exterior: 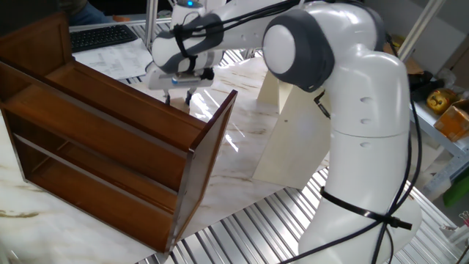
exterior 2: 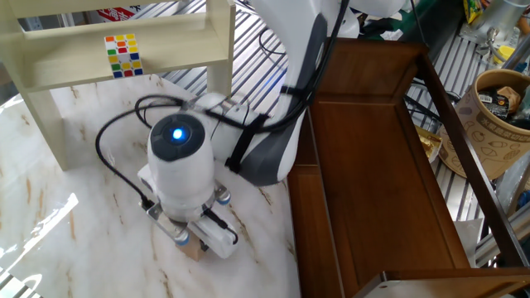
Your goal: Put the object on the shelf
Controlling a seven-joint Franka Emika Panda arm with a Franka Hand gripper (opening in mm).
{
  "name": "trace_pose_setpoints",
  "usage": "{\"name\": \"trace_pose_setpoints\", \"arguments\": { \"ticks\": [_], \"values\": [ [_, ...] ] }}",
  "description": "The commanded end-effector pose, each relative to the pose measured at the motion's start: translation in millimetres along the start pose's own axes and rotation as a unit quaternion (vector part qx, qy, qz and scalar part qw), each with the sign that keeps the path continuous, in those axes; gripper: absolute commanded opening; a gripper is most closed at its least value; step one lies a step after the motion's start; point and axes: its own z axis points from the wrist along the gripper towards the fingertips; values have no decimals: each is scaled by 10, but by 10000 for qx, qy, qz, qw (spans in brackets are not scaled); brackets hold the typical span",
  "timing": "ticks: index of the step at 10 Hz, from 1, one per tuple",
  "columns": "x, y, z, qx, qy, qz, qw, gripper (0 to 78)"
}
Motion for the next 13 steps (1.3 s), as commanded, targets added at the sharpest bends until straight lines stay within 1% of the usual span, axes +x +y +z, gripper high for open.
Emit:
{"name": "trace_pose_setpoints", "arguments": {
  "ticks": [1, 3, 4, 6, 7, 9, 10, 11, 13],
  "values": [
    [138, 75, -369, 49, 27, 363, 9993, 14],
    [204, 138, -570, 44, 55, 587, 9983, 14],
    [224, 152, -614, 30, 57, 646, 9979, 14],
    [307, 213, -780, 21, 60, 839, 9965, 14],
    [327, 231, -823, 23, 64, 889, 9960, 14],
    [396, 270, -982, 32, 109, 1004, 9949, 14],
    [413, 284, -1028, 28, 110, 1057, 9943, 14],
    [413, 284, -1028, 28, 110, 1057, 9943, 14],
    [493, 284, -1120, 14, 45, 1145, 9934, 14]
  ]
}}
